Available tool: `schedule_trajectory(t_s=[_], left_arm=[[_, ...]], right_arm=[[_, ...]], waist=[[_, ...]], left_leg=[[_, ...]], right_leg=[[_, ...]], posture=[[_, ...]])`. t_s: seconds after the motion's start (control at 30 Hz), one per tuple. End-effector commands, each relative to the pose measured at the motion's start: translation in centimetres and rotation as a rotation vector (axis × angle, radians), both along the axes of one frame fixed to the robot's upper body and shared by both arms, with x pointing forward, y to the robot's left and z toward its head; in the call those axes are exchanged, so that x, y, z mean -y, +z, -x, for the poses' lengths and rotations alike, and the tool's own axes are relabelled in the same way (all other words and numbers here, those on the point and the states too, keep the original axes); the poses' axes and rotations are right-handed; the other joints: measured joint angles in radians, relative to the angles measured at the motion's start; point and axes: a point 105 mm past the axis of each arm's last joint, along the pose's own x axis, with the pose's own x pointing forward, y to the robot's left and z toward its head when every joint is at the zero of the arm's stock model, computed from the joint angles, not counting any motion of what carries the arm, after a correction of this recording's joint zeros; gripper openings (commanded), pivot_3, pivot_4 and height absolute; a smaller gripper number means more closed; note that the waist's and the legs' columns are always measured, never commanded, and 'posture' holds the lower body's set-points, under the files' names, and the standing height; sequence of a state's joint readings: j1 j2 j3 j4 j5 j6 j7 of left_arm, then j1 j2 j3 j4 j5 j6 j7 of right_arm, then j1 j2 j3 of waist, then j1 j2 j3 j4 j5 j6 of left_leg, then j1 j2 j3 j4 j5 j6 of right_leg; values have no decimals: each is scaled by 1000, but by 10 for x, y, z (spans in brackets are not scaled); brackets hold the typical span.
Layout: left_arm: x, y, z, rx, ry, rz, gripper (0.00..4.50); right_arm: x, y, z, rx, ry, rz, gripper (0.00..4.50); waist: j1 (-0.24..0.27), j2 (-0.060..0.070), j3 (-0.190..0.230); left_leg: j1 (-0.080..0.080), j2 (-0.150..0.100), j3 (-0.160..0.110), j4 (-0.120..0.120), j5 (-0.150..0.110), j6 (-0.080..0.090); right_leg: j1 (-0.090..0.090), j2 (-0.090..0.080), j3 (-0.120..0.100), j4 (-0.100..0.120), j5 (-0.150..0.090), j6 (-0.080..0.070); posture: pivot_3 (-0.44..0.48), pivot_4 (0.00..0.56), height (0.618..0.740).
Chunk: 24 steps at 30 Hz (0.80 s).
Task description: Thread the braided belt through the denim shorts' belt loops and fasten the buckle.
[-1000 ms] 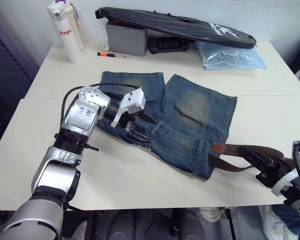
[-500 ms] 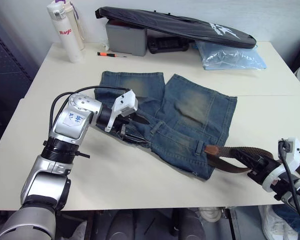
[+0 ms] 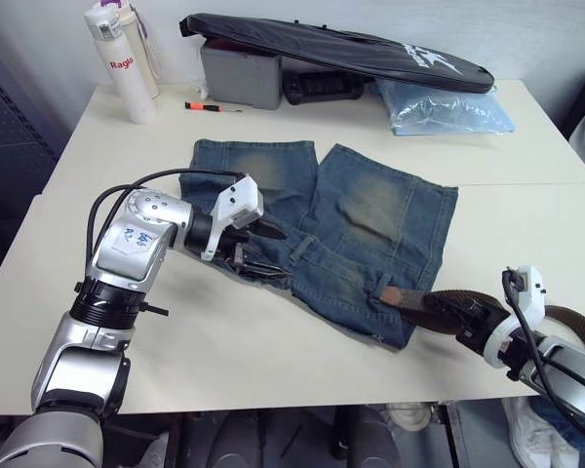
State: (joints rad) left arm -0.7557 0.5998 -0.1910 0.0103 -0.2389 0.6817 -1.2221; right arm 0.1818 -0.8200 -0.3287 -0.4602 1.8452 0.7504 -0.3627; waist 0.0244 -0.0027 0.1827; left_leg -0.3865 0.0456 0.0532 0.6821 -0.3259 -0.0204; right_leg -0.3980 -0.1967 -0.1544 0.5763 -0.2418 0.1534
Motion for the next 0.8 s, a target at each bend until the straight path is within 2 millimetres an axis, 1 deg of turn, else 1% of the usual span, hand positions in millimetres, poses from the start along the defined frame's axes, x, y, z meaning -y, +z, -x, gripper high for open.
schedule_trajectory(t_s=[0.03, 0.2, 0.3, 0.37, 0.47, 0.57, 0.77, 0.8], left_arm=[[-1, 11, 4, 44, 10, 28, 4411], [-2, 14, 6, 45, 23, 34, 4411], [-2, 15, 5, 52, 32, 34, 4411], [-1, 16, 4, 55, 32, 36, 4411], [3, 17, 3, 60, 20, 42, 4411], [7, 18, 3, 62, 8, 44, 4411], [18, 17, 2, 63, -31, 48, 4411], [19, 17, 2, 63, -38, 48, 4411]], right_arm=[[-2, 10, -11, 52, 0, -20, 0], [-1, 5, -18, 66, -10, -6, 0], [-30, -4, -19, 56, 53, -47, 0], [-45, -9, -21, 53, 67, -74, 0], [-58, -20, -24, 34, 60, -97, 0], [-61, -26, -24, 28, 52, -98, 0], [-63, -26, -25, 48, 28, -111, 0], [-61, -24, -24, 53, 14, -137, 0]], waist=[[0, 0, 0], [3, 0, 0], [1, 0, 0], [-5, 0, 0], [-8, 0, 0], [-5, 0, 0], [-6, 0, 0], [-7, 0, 0]], left_leg=[[0, 0, 0, 0, 0, 0], [0, 0, 0, 0, 0, 0], [0, 0, 0, 0, 0, 0], [0, 1, 0, 0, 0, 0], [0, 1, 1, -1, 0, -1], [-1, 1, 3, 0, 0, -1], [0, 1, 5, 0, 0, -1], [0, 1, 7, 0, 0, -1]], right_leg=[[0, 0, 0, 0, 0, 0], [0, 0, 0, 0, 0, 0], [0, 0, 0, 0, 0, 0], [0, 1, 0, 0, 0, 0], [-3, 2, 1, 1, 0, -1], [-4, 2, 3, 2, 0, -1], [-6, 2, 6, 5, 0, -1], [-8, 2, 7, 6, 0, -1]], posture=[[0, 150, 740], [0, 150, 740], [0, 150, 740], [0, 150, 740], [0, 150, 740], [0, 150, 740], [0, 150, 740], [0, 150, 740]])
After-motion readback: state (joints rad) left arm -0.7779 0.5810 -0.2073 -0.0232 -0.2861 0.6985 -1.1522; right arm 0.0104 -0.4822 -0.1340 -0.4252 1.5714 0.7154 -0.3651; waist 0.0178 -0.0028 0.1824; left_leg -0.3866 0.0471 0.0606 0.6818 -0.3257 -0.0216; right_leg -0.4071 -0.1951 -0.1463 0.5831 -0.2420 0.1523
